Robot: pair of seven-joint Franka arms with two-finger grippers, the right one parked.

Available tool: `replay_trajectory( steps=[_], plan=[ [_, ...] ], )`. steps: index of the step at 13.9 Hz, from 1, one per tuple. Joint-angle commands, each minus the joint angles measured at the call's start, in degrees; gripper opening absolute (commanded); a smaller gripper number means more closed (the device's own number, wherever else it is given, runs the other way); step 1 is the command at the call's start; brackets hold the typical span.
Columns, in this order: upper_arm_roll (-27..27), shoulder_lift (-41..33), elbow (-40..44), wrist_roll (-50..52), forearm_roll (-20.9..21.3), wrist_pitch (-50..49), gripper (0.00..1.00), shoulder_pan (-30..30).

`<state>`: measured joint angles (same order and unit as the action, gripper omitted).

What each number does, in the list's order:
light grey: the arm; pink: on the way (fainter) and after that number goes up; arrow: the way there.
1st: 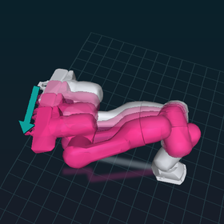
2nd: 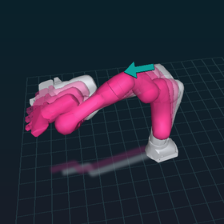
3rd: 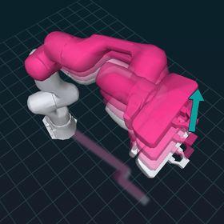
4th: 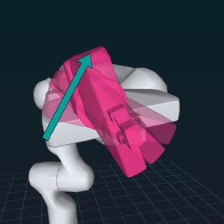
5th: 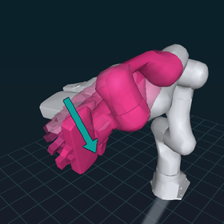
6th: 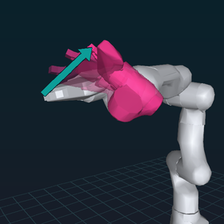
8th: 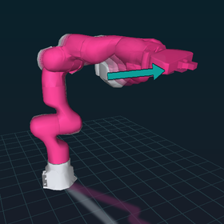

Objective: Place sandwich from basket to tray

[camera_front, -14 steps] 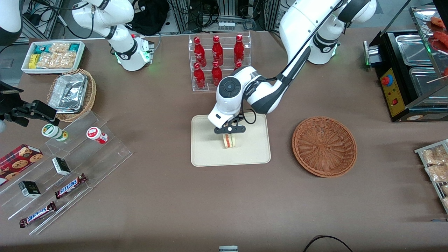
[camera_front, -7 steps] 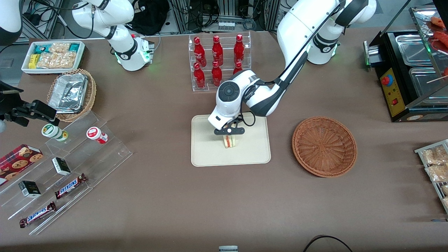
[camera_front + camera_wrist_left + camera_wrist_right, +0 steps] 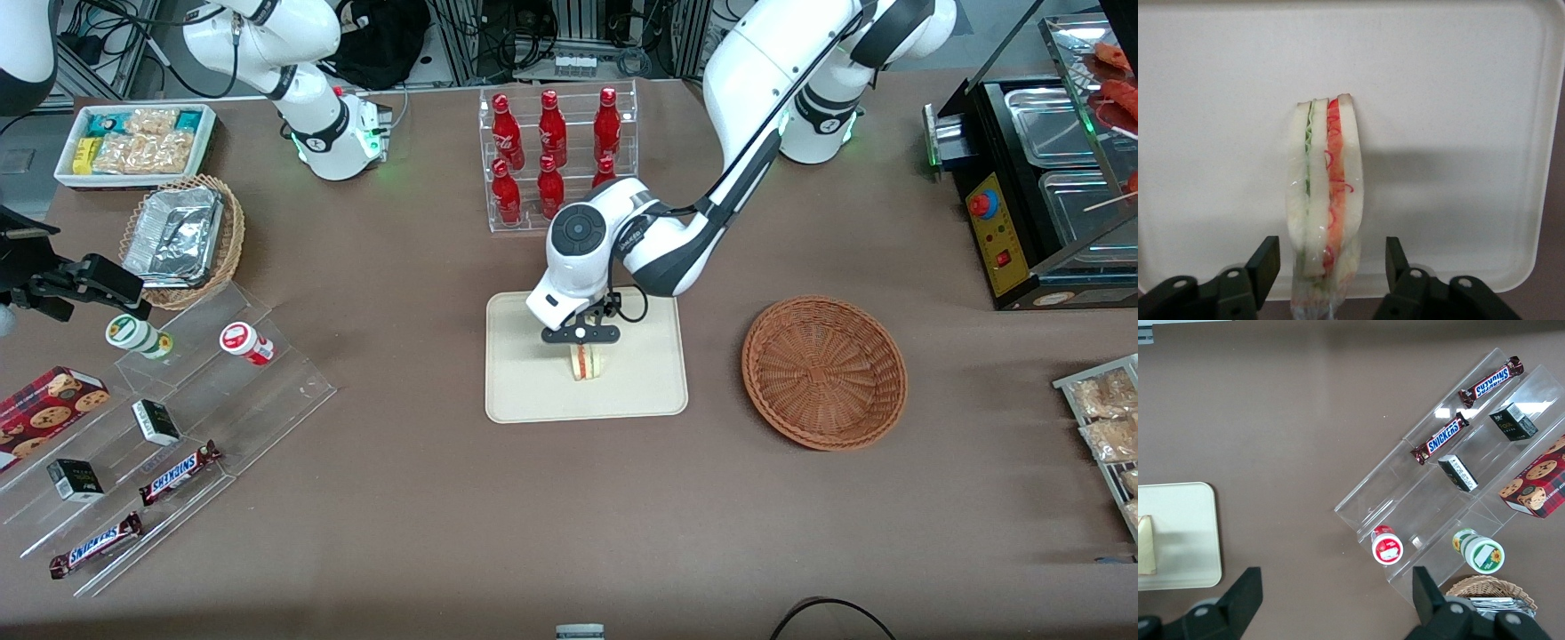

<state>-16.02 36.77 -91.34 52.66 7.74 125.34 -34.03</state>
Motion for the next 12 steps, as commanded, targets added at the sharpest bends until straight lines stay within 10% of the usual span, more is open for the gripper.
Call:
replay_trajectory(
  steps=[1, 12],
  plan=[
    [0.6, -6.7, -0.3, 0.8, -0.3, -7.4, 1.0, -0.3],
    [1.0, -34.1, -1.2, -9.6, -4.8, -39.2, 1.0, 18.7]
  ],
)
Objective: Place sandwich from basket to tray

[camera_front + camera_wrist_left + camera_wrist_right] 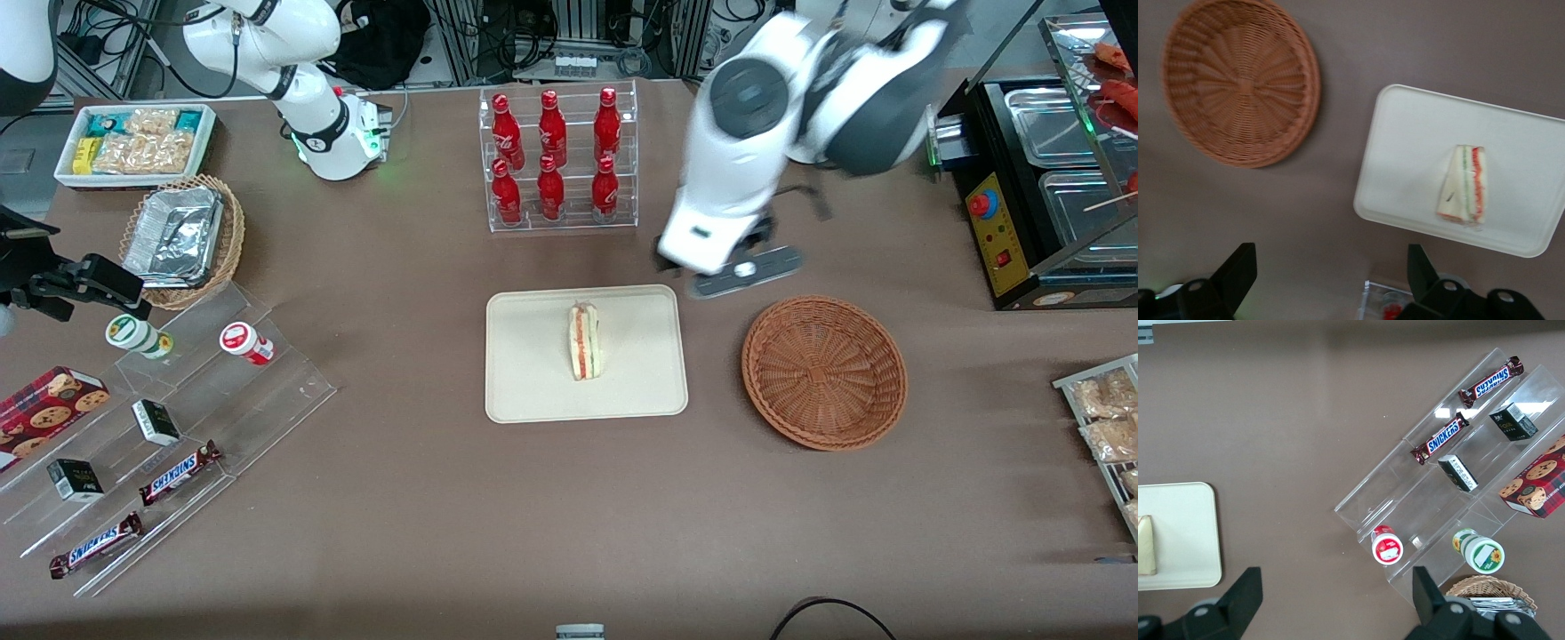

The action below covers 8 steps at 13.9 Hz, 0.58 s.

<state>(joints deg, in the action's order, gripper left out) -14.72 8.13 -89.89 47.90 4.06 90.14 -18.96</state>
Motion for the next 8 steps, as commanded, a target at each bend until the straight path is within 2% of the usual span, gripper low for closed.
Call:
replay_trajectory(
  steps=[1, 5, 8],
  plan=[
    [-0.3, -7.3, -2.7, -7.4, -1.1, -6.6, 1.0, 5.8],
    [-0.1, -13.7, -2.4, -18.1, -1.2, -13.1, 1.0, 15.0],
    [-0.1, -15.2, -1.4, -25.7, -1.1, -16.1, 1.0, 21.3]
  ],
)
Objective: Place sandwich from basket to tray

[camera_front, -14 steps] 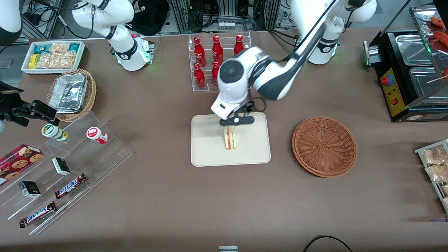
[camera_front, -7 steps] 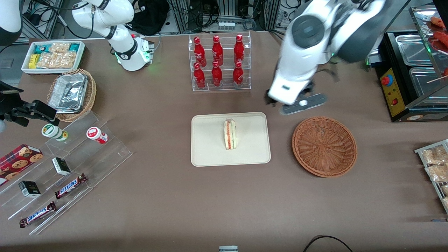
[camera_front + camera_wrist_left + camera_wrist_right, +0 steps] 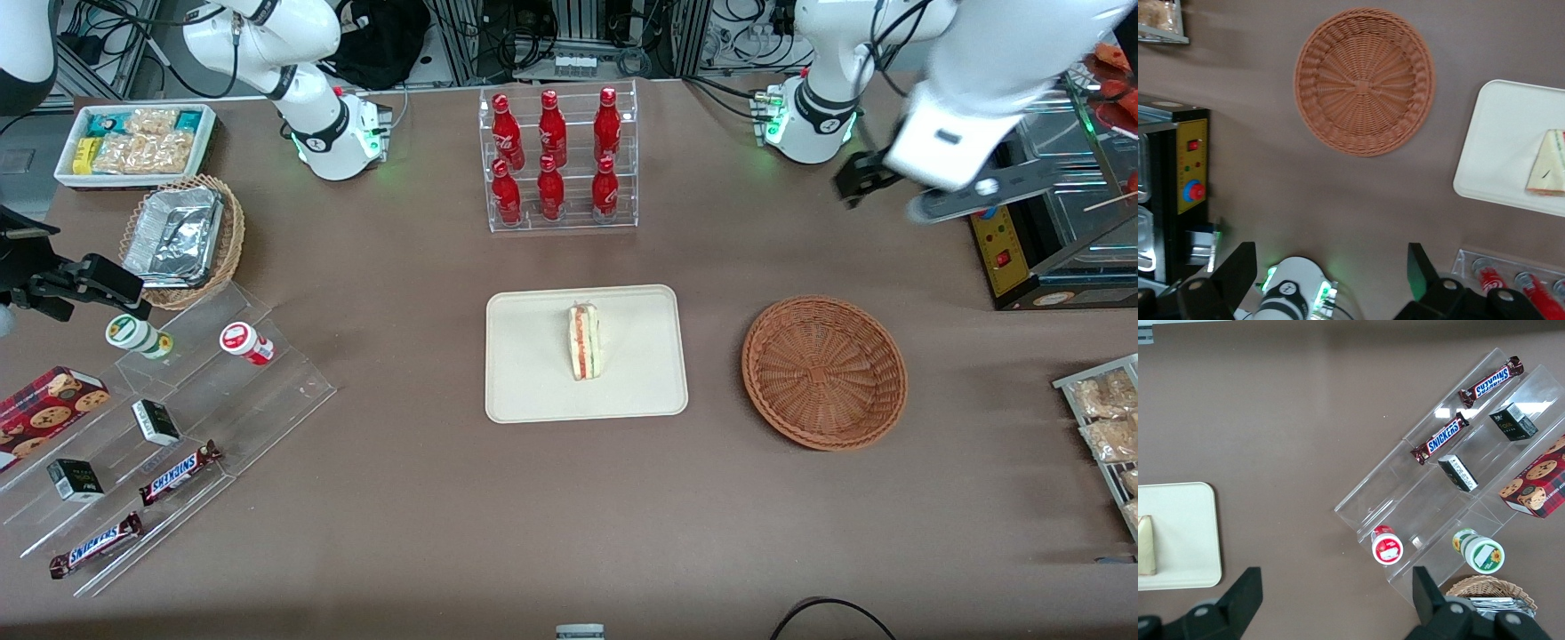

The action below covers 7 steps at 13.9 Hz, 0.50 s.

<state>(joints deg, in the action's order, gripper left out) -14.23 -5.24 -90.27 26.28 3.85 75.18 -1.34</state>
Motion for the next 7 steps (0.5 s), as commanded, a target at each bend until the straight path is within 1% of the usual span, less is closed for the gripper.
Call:
replay_trajectory(
  steps=[1, 4, 6, 7],
  plan=[
    [-0.6, -1.5, -0.5, -5.9, -0.9, -1.3, 1.0, 5.3],
    [-0.4, -0.9, 1.0, -10.9, -0.3, -1.3, 1.0, 7.8],
    [0.0, -0.9, 0.9, -18.3, 0.3, -1.3, 1.0, 7.9],
    [1.6, -0.9, 0.9, -21.0, 0.2, -1.3, 1.0, 8.4]
  ],
)
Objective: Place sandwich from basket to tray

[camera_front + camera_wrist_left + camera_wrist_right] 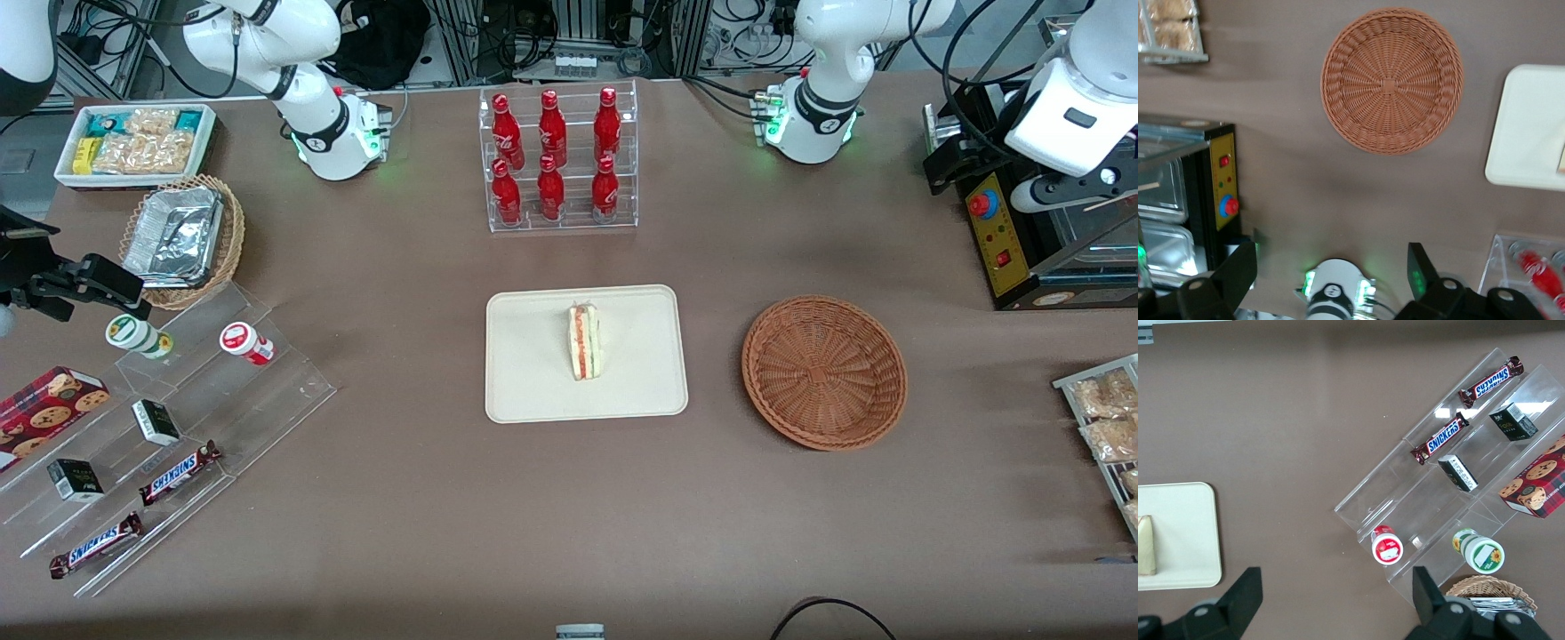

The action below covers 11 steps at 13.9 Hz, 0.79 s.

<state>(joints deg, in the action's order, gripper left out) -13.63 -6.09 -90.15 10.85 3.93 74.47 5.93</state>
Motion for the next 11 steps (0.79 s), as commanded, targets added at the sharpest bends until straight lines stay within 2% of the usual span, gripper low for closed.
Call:
replay_trajectory(
  steps=[1, 3, 7, 11],
  plan=[
    [2.5, -0.1, 0.8, -7.9, -0.3, -0.3, 1.0, 1.0],
    [4.2, -0.1, 0.9, -10.8, -0.1, 0.1, 1.0, 0.8],
    [5.2, 0.8, 1.0, -10.1, -0.6, 2.5, 1.0, 0.9],
    [6.3, 3.5, 4.7, -10.1, -0.6, 2.6, 1.0, 0.8]
  ],
)
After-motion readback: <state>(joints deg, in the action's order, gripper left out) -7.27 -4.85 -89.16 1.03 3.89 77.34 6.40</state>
